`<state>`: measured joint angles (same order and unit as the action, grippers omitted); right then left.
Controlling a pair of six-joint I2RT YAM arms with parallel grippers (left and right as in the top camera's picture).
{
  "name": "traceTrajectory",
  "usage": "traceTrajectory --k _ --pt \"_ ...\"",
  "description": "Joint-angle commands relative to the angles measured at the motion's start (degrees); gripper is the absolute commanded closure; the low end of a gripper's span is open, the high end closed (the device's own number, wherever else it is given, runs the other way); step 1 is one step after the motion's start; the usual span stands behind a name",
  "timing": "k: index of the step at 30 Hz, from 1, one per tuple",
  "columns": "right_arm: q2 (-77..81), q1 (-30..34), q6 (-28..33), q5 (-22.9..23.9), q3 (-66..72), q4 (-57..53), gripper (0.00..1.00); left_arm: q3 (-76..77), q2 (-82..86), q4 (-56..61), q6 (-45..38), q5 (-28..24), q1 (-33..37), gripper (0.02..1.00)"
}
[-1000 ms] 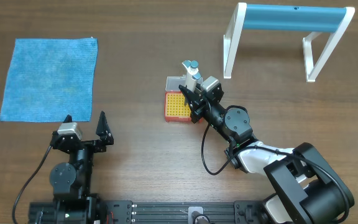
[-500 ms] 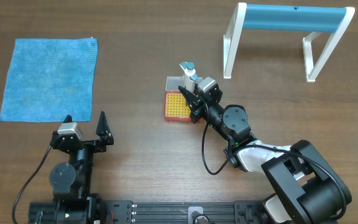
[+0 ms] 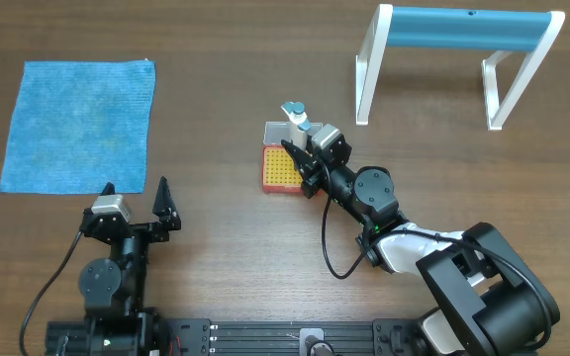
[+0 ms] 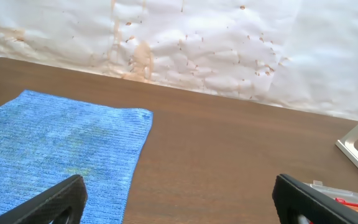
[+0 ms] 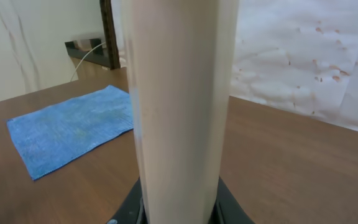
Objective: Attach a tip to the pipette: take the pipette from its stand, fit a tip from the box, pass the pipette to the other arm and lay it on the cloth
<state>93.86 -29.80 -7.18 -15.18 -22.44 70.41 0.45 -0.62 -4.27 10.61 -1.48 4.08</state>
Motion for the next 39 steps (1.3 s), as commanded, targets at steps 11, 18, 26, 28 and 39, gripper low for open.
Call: traceTrajectory --k 11,18,26,28,39 --pt "0.48 -0.31 1.75 -0.76 -2.14 -0.76 0.921 -0.13 0.42 -0.33 0.31 0.85 0.07 0.056" --pt "0.96 -0.31 1.92 -0.76 -2.19 -1.31 0.921 -0.13 0.42 -0.33 0.31 0.85 0.07 0.056" --pt "3.8 -0.35 1.88 -0.98 -2.25 2.12 0.921 -0.13 0.42 -0.33 0.31 0.85 0.07 0.053" --pt "3.87 -0.35 1.88 -0.98 -2.25 2.1 0.921 -0.13 0.42 -0.35 0.31 0.85 0.07 0.053" --pt "4.42 -0.35 1.9 -0.96 -1.36 -3.1 0.921 -0.13 0.42 -0.33 0.31 0.85 0.07 0.053"
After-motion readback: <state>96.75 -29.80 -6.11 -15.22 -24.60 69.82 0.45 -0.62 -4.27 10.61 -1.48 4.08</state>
